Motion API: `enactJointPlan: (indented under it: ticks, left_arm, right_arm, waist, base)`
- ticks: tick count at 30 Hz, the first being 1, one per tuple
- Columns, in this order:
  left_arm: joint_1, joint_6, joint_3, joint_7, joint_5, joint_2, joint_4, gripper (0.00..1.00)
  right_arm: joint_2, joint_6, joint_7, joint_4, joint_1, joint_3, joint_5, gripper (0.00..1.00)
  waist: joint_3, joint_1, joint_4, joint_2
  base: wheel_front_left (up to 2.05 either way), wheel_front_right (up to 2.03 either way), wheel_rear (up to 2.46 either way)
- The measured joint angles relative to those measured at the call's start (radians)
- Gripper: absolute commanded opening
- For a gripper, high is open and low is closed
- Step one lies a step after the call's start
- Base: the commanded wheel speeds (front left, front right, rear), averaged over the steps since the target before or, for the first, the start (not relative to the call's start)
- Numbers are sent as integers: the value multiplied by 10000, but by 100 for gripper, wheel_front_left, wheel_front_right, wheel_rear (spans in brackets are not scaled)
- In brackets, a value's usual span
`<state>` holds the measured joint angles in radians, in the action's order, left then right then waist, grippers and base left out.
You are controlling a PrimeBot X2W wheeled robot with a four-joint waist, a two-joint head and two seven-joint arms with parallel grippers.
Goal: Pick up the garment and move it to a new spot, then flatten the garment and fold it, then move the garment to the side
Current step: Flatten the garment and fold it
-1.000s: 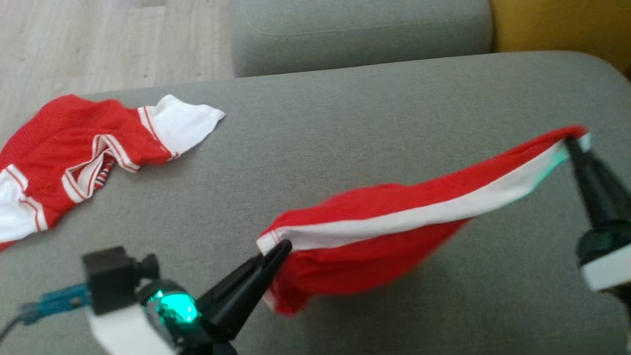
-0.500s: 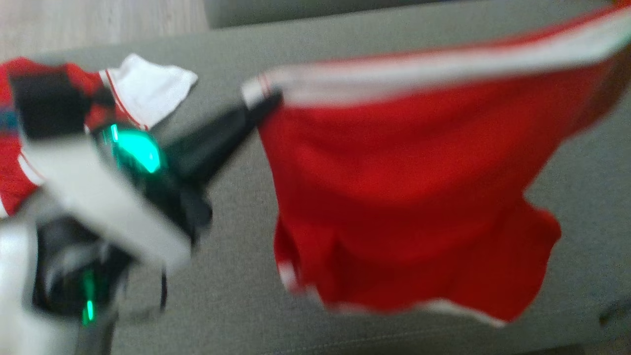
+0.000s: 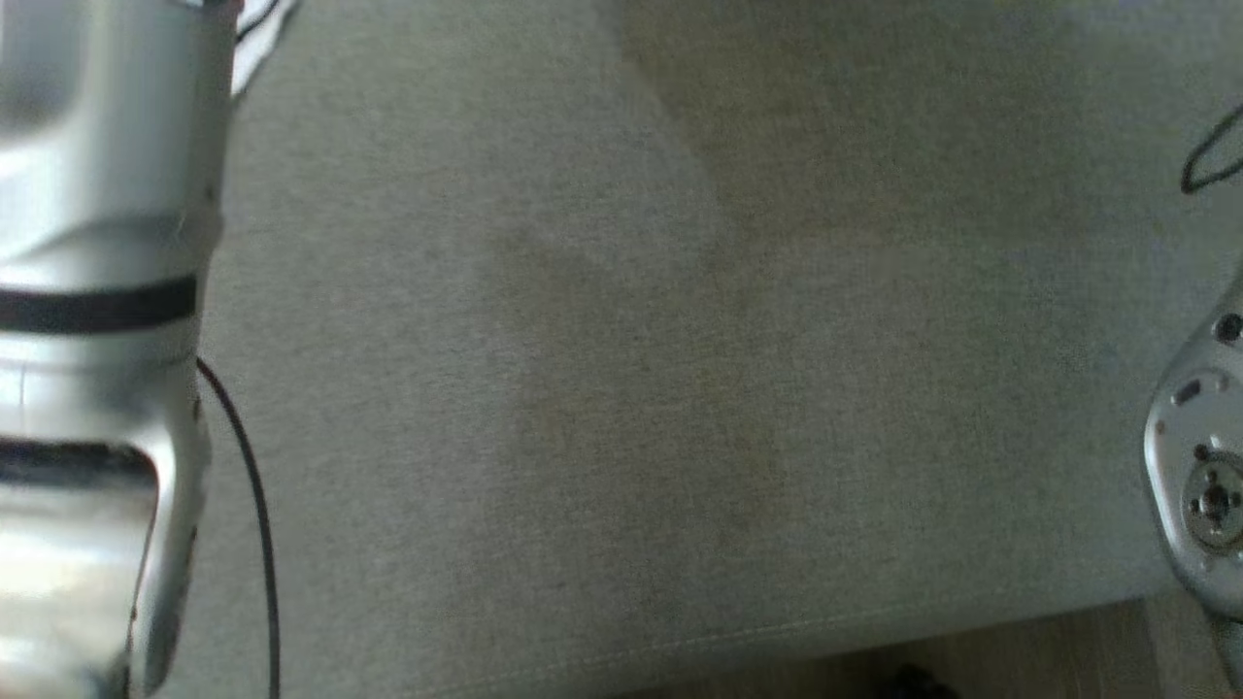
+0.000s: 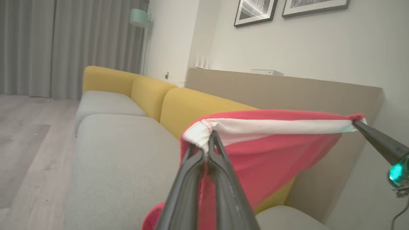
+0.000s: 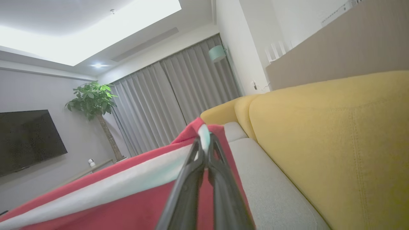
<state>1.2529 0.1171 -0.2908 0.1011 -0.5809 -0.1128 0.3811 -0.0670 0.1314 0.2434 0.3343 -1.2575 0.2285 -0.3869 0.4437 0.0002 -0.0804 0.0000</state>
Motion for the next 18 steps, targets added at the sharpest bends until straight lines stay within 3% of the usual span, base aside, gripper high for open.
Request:
enactJointPlan:
  ticks: [3,8,13,18]
  left_arm:
    - [294,75,-566,-1743,408,-31,1847,0]
    - [-1626,79,-2004,-2717,-81,-121,2928,0]
    - [-3975,150,-2915,-3266,-1066,-554,2510,0]
    - [-6647,150,-3492,-3490,-1714,-1135,970,0]
  right_arm:
    - [13,0,-1271,1570,33,-485,-330,0]
    - [29,0,-2019,2282,2533,-980,-577,0]
    - [69,0,-2196,1864,5530,-1170,-1026,0]
    - [71,0,-2255,546,8101,-1285,-1258,0]
  waist:
    - [423,3,-322,0]
    - [258,-1,-613,0]
    - [-75,-3,-680,0]
    - [-619,-3,-622,0]
  base:
    - [0,0,0]
    - [0,0,0]
    - [0,0,0]
    - [0,0,0]
